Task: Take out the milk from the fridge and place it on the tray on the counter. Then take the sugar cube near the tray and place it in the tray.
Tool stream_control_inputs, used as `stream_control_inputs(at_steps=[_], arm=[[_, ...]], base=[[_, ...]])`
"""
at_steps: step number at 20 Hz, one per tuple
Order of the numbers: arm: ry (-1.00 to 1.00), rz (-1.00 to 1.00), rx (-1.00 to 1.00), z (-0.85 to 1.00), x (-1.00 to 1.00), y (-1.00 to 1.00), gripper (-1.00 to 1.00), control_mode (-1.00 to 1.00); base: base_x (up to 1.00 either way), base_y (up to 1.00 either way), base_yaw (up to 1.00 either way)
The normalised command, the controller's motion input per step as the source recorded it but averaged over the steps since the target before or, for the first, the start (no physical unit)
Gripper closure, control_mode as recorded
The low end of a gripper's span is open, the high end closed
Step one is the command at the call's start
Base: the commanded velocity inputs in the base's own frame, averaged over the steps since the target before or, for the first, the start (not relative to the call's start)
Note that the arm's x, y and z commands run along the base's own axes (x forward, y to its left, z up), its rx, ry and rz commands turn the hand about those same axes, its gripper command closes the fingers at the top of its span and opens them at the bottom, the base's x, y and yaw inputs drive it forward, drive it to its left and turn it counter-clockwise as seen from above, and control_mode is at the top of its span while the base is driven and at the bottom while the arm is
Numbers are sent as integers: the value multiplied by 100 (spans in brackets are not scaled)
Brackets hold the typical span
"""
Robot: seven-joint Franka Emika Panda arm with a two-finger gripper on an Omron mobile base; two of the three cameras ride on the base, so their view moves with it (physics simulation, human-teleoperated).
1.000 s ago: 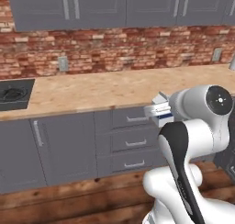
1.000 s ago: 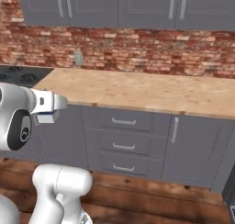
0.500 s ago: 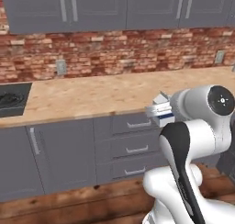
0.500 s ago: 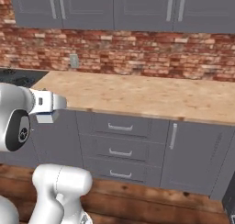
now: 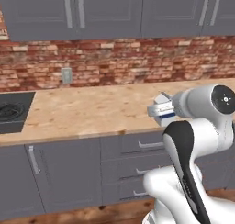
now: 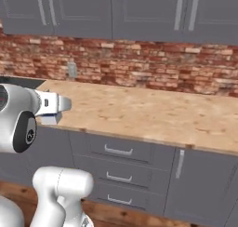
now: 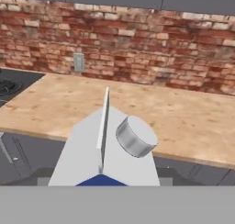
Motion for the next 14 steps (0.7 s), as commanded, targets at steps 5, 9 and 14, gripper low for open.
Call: stream_control_inputs(at_steps=[5,9,14], arm=[[0,0,0,0,0,0,100,100],[0,0,0,0,0,0,100,100],[0,0,0,0,0,0,100,100]], base=[[-16,100,-4],[-1,100,-14],[0,100,-17]])
